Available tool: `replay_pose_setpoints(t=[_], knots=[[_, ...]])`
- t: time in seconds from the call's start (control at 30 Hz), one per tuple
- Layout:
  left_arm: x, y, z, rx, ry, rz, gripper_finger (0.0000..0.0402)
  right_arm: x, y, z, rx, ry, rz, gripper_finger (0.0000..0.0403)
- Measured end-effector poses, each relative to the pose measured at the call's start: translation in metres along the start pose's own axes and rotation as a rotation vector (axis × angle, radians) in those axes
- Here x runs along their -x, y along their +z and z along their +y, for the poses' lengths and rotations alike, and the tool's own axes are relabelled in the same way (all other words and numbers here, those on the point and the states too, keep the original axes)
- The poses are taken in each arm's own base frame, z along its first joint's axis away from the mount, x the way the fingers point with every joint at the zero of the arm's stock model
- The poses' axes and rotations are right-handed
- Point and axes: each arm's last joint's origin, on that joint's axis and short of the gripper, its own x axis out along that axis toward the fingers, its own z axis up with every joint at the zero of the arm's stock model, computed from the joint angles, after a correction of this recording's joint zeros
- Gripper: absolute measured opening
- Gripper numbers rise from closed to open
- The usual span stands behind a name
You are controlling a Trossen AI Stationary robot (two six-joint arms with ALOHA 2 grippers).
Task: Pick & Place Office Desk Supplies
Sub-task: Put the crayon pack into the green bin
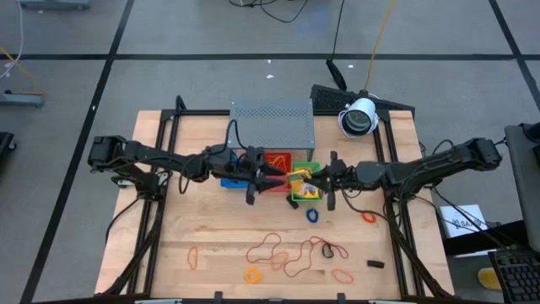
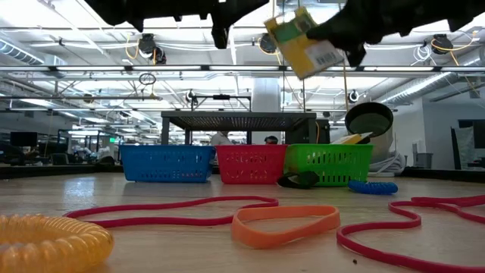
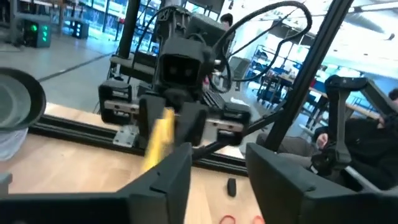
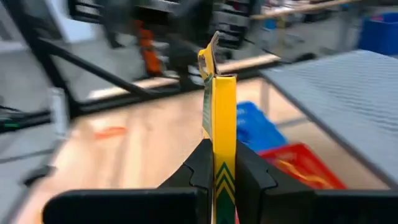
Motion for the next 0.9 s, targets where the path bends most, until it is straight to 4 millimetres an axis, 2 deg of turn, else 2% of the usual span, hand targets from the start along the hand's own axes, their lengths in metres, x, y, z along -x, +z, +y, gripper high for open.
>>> replay_pose_setpoints(t=[0.2, 0.37, 0.6, 0.9], knots=[[0.0, -0.008, 0.003, 0.064, 0.032, 0.082, 0.0194, 0.009, -0.004, -0.009, 0.027, -0.219, 0.043, 0.0021], [0.001, -0.008, 0.004, 0.065, 0.033, 0.081, 0.0193, 0.01, -0.008, -0.002, 0.038, -0.301, 0.028, 0.0021], [0.001, -0.007, 0.008, 0.068, 0.049, 0.085, 0.0181, 0.004, -0.024, 0.018, 0.042, -0.493, -0.038, 0.0021], [0.003, -0.01, 0.017, 0.079, 0.089, 0.127, 0.017, -0.014, -0.049, 0.051, -0.019, -0.765, -0.254, 0.0021]])
